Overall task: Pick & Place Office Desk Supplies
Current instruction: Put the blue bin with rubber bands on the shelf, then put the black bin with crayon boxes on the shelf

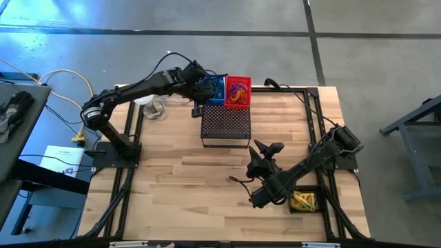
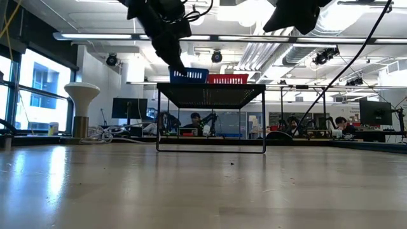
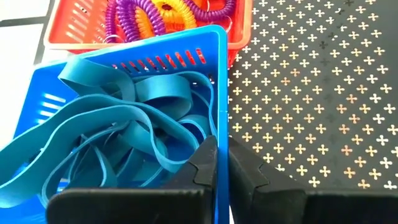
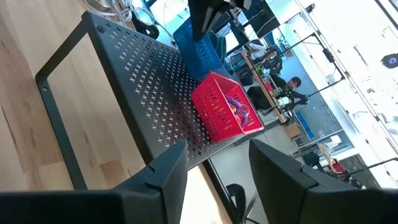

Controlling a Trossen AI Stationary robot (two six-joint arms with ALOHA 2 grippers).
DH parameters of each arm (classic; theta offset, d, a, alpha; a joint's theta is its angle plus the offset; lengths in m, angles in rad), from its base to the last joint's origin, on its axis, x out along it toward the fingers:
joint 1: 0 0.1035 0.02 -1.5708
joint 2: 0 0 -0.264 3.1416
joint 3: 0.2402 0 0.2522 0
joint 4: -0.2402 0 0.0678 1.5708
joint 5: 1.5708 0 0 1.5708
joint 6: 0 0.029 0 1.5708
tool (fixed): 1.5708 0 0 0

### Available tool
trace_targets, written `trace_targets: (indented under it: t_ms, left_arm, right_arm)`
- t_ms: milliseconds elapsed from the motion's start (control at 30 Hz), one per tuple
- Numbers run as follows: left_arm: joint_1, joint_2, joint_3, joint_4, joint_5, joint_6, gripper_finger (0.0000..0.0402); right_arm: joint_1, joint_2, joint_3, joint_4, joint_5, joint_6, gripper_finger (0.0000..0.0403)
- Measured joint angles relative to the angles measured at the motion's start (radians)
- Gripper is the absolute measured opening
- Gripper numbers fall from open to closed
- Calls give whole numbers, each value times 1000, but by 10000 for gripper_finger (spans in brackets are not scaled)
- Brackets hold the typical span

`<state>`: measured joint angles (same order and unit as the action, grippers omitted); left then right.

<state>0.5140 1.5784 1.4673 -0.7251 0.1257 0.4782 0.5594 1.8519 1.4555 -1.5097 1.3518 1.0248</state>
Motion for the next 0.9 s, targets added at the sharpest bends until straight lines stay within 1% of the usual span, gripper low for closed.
trace_targets:
  t_ms: [133,300,433,600,767,900]
  left_arm:
    - [0,0,0,0,0,11,24]
    - [-17,0,0,1,-8,32,52]
    - [-35,0,0,11,-77,39,79]
    - [-60,0,0,60,-155,36,100]
    - [-91,0,0,85,-215,-5,106]
    - [-123,-11,3,81,-265,-12,107]
  right_arm:
    - [0,0,0,0,0,0,159]
    - [0,0,0,0,0,-1,159]
    - [0,0,0,1,0,-4,159]
    - [0,1,0,2,0,-8,159]
    - [0,1,0,1,-1,-8,159]
    - [0,1,0,1,-21,-8,159]
